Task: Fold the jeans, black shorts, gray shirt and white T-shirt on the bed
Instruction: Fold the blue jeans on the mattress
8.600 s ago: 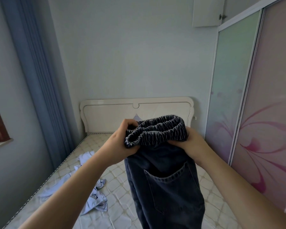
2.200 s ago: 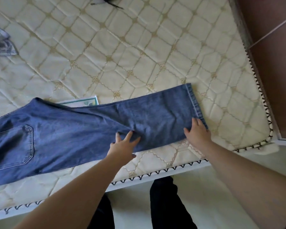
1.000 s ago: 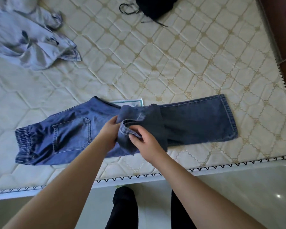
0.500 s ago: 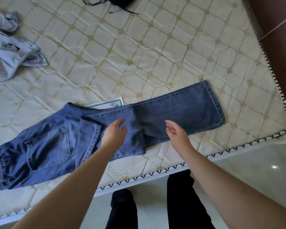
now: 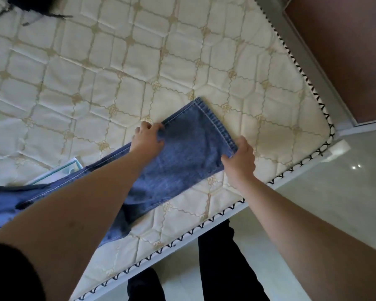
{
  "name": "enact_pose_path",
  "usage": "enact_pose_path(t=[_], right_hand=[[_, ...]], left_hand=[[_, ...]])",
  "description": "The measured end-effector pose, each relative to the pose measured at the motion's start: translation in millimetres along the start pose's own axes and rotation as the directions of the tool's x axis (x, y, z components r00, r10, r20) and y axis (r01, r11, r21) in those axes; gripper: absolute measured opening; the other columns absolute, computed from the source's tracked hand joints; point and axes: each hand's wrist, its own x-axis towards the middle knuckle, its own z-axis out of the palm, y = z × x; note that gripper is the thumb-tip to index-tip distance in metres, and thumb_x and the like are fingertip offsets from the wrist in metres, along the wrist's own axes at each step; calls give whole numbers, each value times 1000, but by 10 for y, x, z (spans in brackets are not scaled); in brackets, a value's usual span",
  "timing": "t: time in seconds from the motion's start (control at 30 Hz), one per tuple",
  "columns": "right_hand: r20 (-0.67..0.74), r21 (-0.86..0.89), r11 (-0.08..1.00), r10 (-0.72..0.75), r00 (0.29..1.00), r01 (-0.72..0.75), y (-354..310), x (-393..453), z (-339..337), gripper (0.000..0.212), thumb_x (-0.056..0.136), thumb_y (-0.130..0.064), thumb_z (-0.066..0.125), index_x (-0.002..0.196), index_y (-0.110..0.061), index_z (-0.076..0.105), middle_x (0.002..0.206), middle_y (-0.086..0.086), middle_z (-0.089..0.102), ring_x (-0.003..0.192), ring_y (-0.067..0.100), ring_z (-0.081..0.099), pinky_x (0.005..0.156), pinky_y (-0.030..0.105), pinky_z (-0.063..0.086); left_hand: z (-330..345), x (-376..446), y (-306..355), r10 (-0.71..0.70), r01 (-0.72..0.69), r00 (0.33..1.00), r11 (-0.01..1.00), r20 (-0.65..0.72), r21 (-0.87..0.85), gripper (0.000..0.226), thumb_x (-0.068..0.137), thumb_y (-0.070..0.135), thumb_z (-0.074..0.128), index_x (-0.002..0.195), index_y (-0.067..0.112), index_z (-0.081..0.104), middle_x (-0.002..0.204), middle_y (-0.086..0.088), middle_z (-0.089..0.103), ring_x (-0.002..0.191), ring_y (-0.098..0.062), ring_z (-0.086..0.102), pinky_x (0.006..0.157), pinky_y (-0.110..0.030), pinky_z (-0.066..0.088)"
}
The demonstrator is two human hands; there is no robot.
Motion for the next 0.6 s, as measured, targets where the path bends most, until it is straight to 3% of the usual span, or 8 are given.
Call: enact_pose_path(t=[0.17,0.27,0.33,0.4,0.47,0.53,0.6], right_hand=[[132,-6,999,38,990,-38,82,265,-54,55,86,-31,69,133,-15,44,122,10,55,113,32,55,89,43,48],[230,7,998,63,971,-66,128,366,-114,27,87,-34,70,91,-13,55,83,4,60,83,27,61,60,29,41],[232,7,999,37,972,-39,169,374,-170,34,87,-35,70,73,-19,44,68,-2,50,62,17,51,49,27,29],[247,3,1000,-17,969,17,213,365,-247,39,88,-37,69,71,-20,38,67,-1,44,59,15,46,48,30,30],[274,24,999,-50,960,45,270,334,-329,37,88,-38,70,77,-15,43,71,2,48,67,23,56,57,40,48],[275,54,997,-75,959,63,343,303,-394,35,85,-37,73,87,-8,54,79,9,59,74,30,64,69,46,54],[291,52,996,-81,953,68,411,294,-430,38,85,-39,73,90,-4,60,84,15,66,74,32,69,60,40,51]], left_hand=[[-45,376,323,-53,55,998,996,33,-65,58,87,50,64,134,19,47,126,-13,52,119,-33,49,99,-48,44],[-82,568,514,-79,86,993,993,91,-79,53,84,52,68,123,18,56,121,-12,56,114,-32,51,97,-46,46],[-113,635,568,-82,81,994,997,79,8,48,82,52,70,117,21,59,122,-13,49,118,-34,45,99,-46,43],[-143,667,591,-103,101,991,994,86,27,54,78,48,76,119,20,55,122,-12,48,116,-33,45,98,-48,43],[-159,698,618,-91,91,981,996,173,7,59,76,44,79,122,15,55,117,-11,54,107,-29,53,90,-41,48],[-184,717,672,-26,1,958,996,285,86,50,82,40,76,118,10,61,100,-9,62,87,-23,57,74,-31,45],[-223,727,747,56,-86,952,993,300,87,34,86,33,72,109,10,65,86,-7,61,77,-22,56,66,-28,40]])
